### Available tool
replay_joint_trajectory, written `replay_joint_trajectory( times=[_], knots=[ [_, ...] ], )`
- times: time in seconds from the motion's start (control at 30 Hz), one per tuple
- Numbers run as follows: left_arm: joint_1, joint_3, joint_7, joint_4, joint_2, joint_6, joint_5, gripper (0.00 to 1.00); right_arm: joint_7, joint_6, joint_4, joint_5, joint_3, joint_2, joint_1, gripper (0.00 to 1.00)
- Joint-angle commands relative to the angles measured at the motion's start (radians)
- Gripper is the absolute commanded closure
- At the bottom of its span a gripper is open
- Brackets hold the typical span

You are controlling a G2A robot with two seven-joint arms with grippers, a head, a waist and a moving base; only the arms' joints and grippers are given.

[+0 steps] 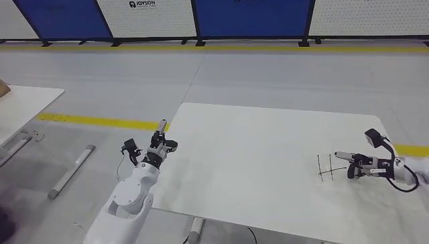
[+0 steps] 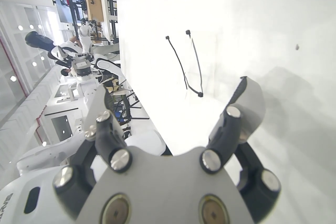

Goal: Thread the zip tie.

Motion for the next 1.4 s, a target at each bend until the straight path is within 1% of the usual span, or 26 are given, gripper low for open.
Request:
replay_joint_trajectory(
  times=[0.0, 0.37, 0.43, 0.53, 0.67, 0.7, 0.73, 0.77, 0.83, 0.87, 0.93, 0.97, 1.07, 1.17, 1.23, 1.37],
  knots=[
    [0.0, 0.0, 0.0, 0.0, 0.0, 0.0, 0.0, 0.0, -0.044, 0.007, 0.011, -0.022, -0.005, -0.009, 0.005, 0.0],
    [0.0, 0.0, 0.0, 0.0, 0.0, 0.0, 0.0, 0.0, -0.054, 0.006, 0.008, -0.03, -0.006, -0.01, -0.001, 0.0],
    [0.0, 0.0, 0.0, 0.0, 0.0, 0.0, 0.0, 0.0, -0.055, 0.001, -0.003, -0.028, 0.007, -0.005, -0.014, 0.0],
    [0.0, 0.0, 0.0, 0.0, 0.0, 0.0, 0.0, 0.0, -0.022, -0.009, -0.006, -0.012, 0.033, 0.005, -0.023, 0.0],
    [0.0, 0.0, 0.0, 0.0, 0.0, 0.0, 0.0, 0.0, -0.003, -0.012, -0.014, -0.005, 0.061, 0.016, -0.035, 0.0],
    [0.0, 0.0, 0.0, 0.0, 0.0, 0.0, 0.0, 0.0, 0.001, -0.012, -0.016, -0.004, 0.066, 0.018, -0.038, 0.05],
    [0.0, 0.0, 0.0, 0.0, 0.0, 0.0, 0.0, 0.0, 0.004, -0.011, -0.019, -0.004, 0.072, 0.02, -0.041, 0.13],
    [0.0, 0.0, 0.0, 0.0, 0.0, 0.0, 0.0, 0.0, 0.006, -0.01, -0.022, -0.005, 0.078, 0.022, -0.045, 0.36],
    [0.0, 0.0, 0.0, 0.0, 0.0, 0.0, 0.0, 0.0, 0.008, -0.003, -0.027, -0.007, 0.085, 0.024, -0.049, 0.5],
    [0.0, 0.0, 0.0, 0.0, 0.0, 0.0, 0.0, 0.0, 0.007, 0.004, -0.03, -0.011, 0.089, 0.025, -0.051, 0.51],
    [0.0, 0.0, 0.0, 0.0, 0.0, 0.0, 0.0, 0.0, 0.003, 0.019, -0.035, -0.021, 0.091, 0.024, -0.054, 0.58],
    [0.0, 0.0, 0.0, 0.0, 0.0, 0.0, 0.0, 0.0, -0.008, 0.033, -0.038, -0.035, 0.089, 0.023, -0.053, 0.59],
    [0.0, 0.0, 0.0, 0.0, 0.0, 0.0, 0.0, 0.0, -0.033, 0.065, -0.05, -0.058, 0.083, 0.016, -0.056, 0.58],
    [0.0, 0.0, 0.0, 0.0, 0.0, 0.0, 0.0, 0.0, -0.039, 0.084, -0.039, -0.058, 0.086, 0.01, -0.055, 0.58],
    [0.0, 0.0, 0.0, 0.0, 0.0, 0.0, 0.0, 0.0, -0.04, 0.087, -0.031, -0.059, 0.087, 0.006, -0.054, 0.57],
    [0.0, 0.0, 0.0, 0.0, 0.0, 0.0, 0.0, 0.0, -0.026, 0.072, -0.007, -0.05, 0.095, 0.0, -0.054, 0.57]
  ],
)
